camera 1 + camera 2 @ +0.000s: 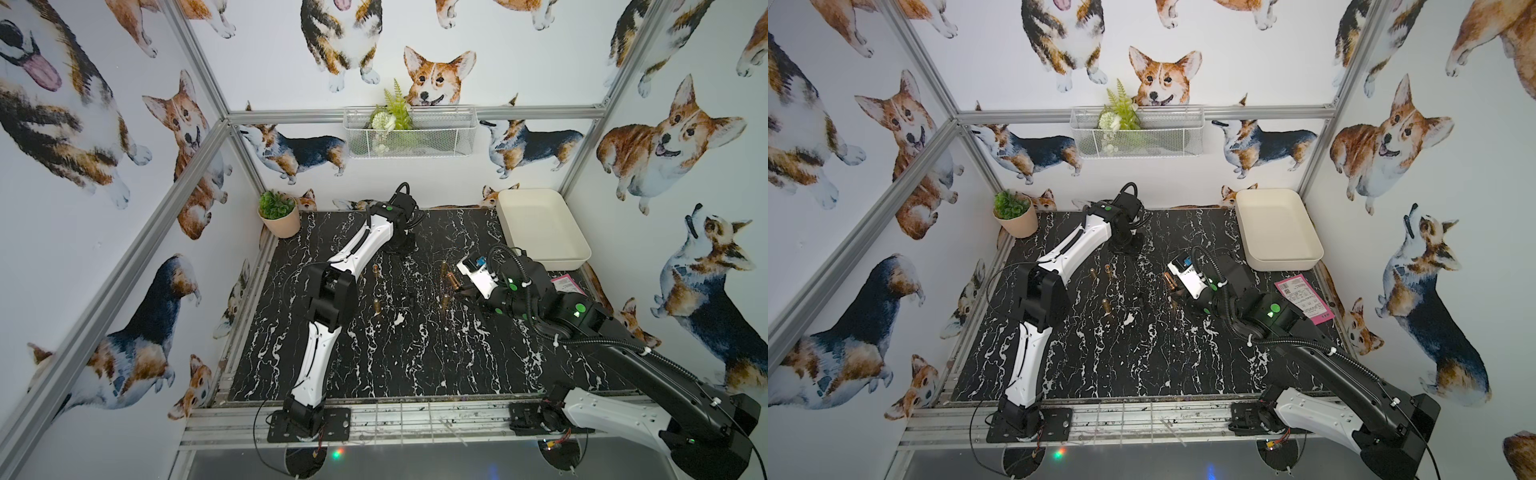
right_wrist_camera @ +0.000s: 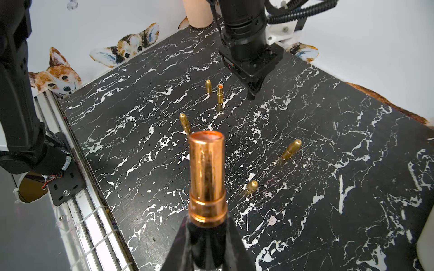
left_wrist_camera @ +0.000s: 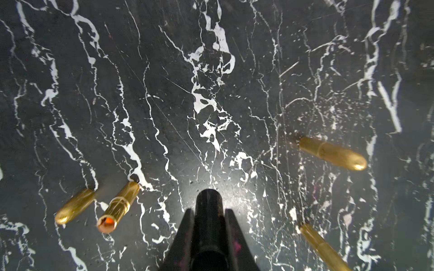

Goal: Open the lipstick cap
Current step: Place the cover at the center of the board.

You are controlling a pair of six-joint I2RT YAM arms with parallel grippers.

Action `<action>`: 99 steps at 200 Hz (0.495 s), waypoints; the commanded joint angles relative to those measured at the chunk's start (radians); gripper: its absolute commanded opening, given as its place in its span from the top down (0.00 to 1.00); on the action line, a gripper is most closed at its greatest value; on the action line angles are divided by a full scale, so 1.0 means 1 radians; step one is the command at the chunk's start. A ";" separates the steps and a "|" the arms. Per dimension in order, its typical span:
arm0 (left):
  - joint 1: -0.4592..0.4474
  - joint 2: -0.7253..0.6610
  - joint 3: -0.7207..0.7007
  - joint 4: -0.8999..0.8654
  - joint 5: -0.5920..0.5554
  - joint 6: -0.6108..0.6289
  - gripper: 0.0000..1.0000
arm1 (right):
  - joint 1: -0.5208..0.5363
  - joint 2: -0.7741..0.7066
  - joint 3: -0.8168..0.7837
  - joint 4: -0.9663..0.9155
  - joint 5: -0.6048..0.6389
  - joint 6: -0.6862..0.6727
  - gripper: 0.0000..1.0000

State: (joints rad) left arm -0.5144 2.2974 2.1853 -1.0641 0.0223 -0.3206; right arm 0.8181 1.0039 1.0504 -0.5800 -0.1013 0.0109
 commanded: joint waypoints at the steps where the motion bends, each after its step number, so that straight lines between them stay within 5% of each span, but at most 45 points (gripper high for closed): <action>1: 0.001 0.006 -0.061 0.089 -0.053 -0.033 1.00 | 0.001 0.005 -0.004 0.040 0.001 0.012 1.00; 99: 0.001 0.000 -0.246 0.236 -0.028 -0.069 1.00 | 0.000 0.005 0.000 0.023 0.021 -0.014 1.00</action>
State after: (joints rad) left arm -0.5163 2.2948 1.9491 -0.8597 -0.0124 -0.3698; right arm 0.8181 1.0115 1.0431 -0.5732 -0.0872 0.0055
